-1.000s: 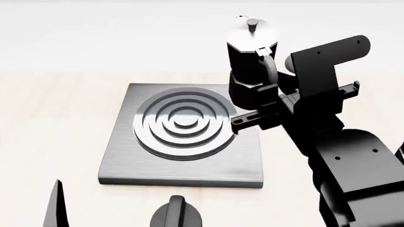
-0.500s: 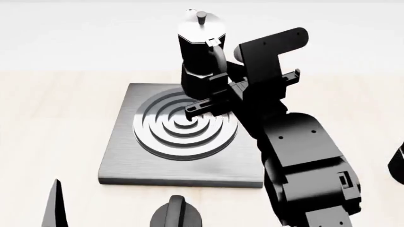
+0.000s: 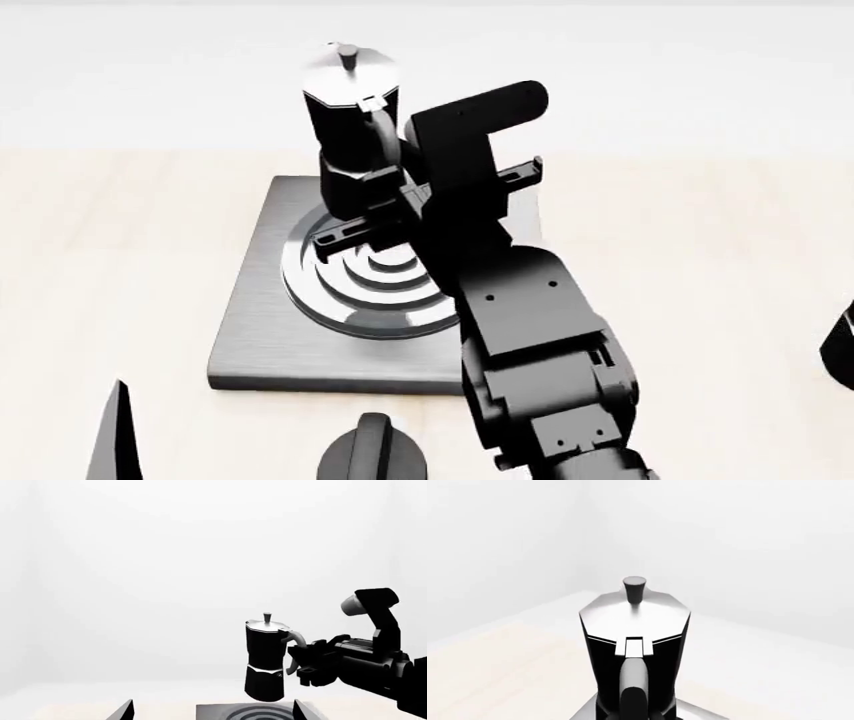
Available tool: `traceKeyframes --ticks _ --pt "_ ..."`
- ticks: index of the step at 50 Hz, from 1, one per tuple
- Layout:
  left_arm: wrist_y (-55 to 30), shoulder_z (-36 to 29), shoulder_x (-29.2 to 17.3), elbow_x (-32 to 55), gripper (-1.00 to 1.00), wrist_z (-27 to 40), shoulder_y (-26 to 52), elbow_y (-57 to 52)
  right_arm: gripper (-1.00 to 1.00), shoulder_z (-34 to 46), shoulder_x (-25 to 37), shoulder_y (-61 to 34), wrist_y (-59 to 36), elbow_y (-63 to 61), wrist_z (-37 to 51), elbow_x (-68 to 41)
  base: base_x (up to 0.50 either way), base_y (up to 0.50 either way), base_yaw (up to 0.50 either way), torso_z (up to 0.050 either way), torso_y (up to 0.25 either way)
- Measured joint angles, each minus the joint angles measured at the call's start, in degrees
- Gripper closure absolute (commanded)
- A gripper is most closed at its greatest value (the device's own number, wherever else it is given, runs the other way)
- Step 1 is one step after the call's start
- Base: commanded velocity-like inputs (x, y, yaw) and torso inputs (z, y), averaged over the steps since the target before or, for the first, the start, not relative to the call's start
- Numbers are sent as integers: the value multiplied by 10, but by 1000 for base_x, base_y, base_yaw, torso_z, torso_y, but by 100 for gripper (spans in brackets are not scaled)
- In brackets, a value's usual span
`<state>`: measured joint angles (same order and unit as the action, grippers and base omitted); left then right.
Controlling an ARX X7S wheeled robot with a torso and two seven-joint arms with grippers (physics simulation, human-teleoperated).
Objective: Put both moka pots on the stove.
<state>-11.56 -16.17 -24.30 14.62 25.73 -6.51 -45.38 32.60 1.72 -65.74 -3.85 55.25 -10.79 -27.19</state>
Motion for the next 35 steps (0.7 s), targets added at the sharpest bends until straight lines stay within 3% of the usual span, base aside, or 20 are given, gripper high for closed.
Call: traceKeyframes --ticks 20,35 --pt "12 1 -4 16 -100 -7 -2 9 100 297 -14 -48 125 119 27 -282 0 0 0 1 -54" --pt "10 -1 -7 16 -100 -5 -2 7 100 429 -15 -57 170 140 34 -410 0 0 0 0 -101"
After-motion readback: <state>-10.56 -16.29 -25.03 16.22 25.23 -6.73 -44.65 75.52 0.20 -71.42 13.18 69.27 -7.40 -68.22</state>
